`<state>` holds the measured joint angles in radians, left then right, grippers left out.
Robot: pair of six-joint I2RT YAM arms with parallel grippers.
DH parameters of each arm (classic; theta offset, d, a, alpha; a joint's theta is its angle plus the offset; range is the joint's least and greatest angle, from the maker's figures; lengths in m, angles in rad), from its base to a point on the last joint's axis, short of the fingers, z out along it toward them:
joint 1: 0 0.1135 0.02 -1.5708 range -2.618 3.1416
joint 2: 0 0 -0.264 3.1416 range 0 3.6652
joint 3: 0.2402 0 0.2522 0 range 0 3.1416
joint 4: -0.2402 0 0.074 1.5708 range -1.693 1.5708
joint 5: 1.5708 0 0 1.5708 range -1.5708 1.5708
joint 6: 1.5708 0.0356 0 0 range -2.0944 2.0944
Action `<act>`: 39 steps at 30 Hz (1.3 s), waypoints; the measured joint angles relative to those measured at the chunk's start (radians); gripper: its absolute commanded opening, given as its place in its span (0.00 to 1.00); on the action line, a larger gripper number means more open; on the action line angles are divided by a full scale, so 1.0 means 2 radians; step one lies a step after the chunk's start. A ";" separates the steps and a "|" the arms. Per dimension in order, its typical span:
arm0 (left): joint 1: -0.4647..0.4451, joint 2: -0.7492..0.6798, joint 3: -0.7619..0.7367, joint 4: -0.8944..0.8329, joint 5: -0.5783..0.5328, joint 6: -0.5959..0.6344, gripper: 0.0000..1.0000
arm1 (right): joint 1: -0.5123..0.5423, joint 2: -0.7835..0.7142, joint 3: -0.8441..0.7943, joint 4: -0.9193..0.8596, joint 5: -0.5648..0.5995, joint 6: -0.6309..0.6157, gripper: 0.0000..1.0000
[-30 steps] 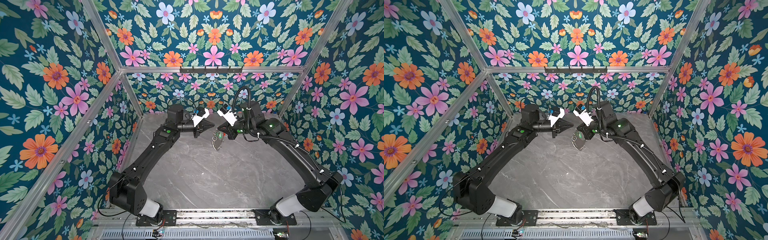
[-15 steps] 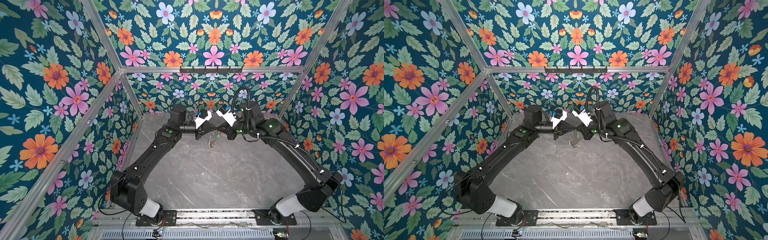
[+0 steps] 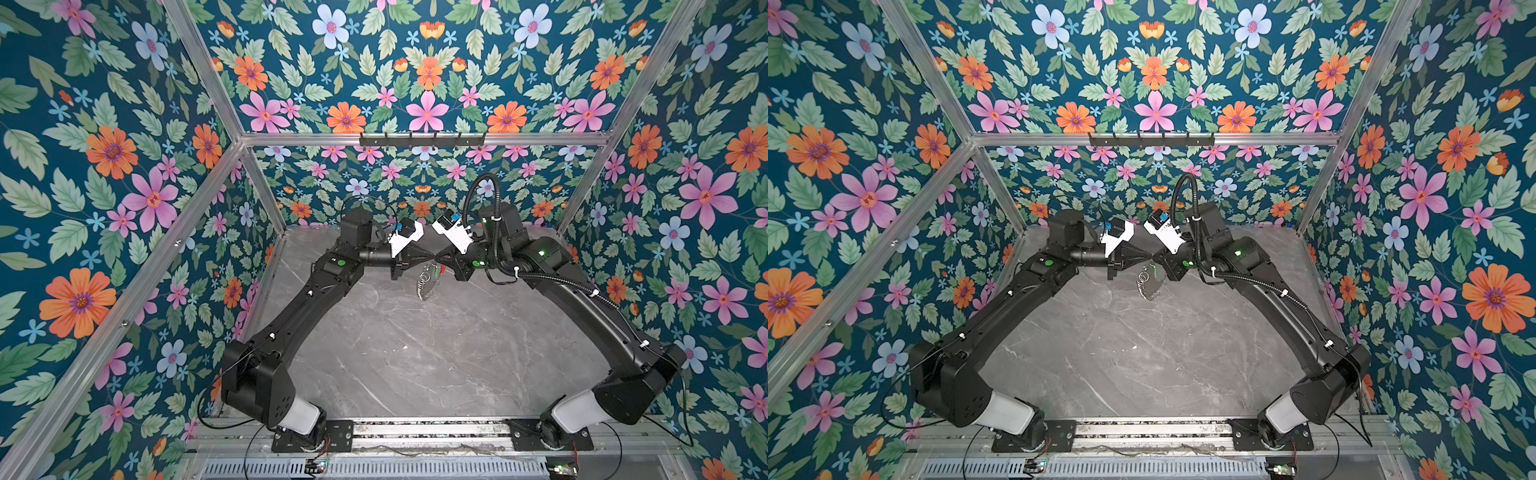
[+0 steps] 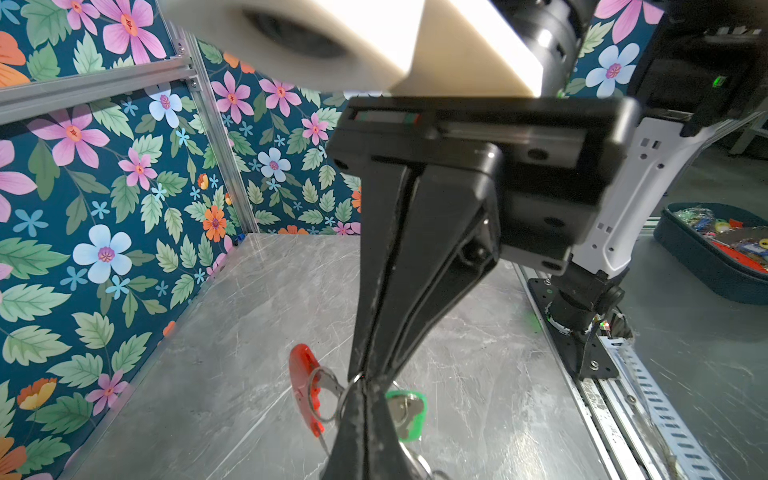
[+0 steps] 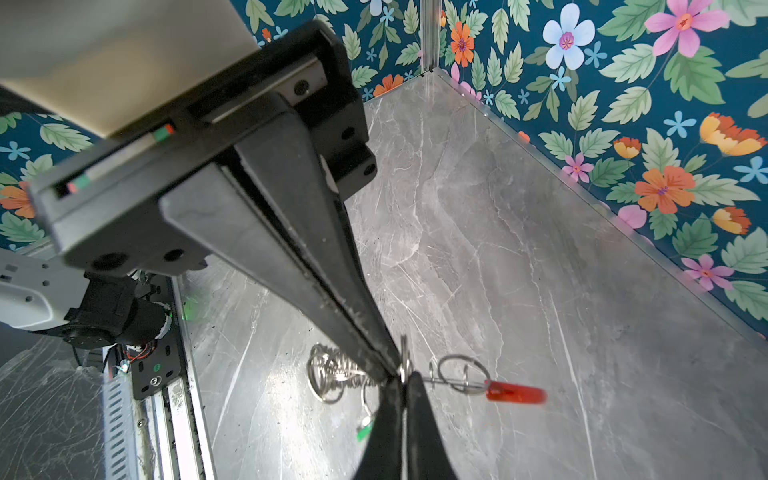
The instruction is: Put the keys on the keyring
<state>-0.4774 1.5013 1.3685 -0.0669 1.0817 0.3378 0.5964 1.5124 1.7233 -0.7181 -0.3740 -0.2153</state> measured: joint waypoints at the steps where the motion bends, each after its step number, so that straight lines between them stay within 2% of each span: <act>1: 0.000 0.000 -0.001 0.000 0.000 0.000 0.16 | 0.000 -0.002 0.000 -0.001 0.000 0.000 0.00; 3: 0.000 -0.002 -0.003 -0.001 -0.004 0.000 0.24 | 0.000 -0.002 0.002 -0.001 0.002 0.000 0.00; 5: 0.000 -0.004 -0.004 -0.002 -0.006 0.000 0.26 | 0.000 -0.002 0.002 0.003 0.005 0.000 0.00; 13: 0.003 -0.007 -0.005 0.005 -0.009 -0.010 0.23 | 0.001 -0.002 0.003 0.006 0.005 0.000 0.00; 26: 0.026 -0.007 -0.004 0.039 0.000 -0.051 0.31 | 0.002 -0.007 0.000 0.010 -0.013 0.000 0.00; 39: 0.026 -0.005 -0.005 0.065 0.026 -0.079 0.29 | 0.002 -0.003 0.014 0.002 -0.025 0.000 0.00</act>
<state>-0.4255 1.4910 1.3579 0.0631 1.1339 0.1795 0.6010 1.5059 1.7504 -0.7139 -0.4244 -0.2157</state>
